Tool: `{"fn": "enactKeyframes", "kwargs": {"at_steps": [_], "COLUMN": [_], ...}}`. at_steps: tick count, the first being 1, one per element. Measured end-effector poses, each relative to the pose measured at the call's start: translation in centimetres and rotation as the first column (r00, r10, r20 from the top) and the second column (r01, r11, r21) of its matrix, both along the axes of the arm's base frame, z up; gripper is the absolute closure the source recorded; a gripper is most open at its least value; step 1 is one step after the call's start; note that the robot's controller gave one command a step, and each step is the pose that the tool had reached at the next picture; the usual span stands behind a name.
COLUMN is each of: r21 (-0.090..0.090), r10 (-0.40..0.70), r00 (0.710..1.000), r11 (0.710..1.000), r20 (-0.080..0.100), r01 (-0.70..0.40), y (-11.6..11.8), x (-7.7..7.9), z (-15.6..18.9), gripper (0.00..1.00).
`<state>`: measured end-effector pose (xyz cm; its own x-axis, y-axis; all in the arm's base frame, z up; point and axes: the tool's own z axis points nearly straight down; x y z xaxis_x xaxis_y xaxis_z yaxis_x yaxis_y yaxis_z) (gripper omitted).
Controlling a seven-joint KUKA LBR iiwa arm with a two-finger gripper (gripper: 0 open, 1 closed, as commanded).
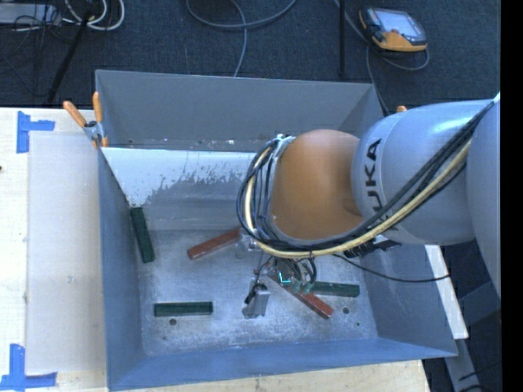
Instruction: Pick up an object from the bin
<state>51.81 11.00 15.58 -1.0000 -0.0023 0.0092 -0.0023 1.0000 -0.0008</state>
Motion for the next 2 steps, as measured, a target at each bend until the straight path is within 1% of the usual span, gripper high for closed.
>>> {"fn": "enactKeyframes", "kwargs": {"at_steps": [1,2], "r21": [-0.002,0.001], "r10": [-0.013,-0.104], "r00": [1.0,0.995], "r11": [1.0,0.995], "r20": [-0.001,0.009], "r01": [0.013,0.104], "y": [-3.2,0.3], "x": [-2.5,-3.4], "z": [-9.1,-8.6], "gripper": [0.0,0.0]}}
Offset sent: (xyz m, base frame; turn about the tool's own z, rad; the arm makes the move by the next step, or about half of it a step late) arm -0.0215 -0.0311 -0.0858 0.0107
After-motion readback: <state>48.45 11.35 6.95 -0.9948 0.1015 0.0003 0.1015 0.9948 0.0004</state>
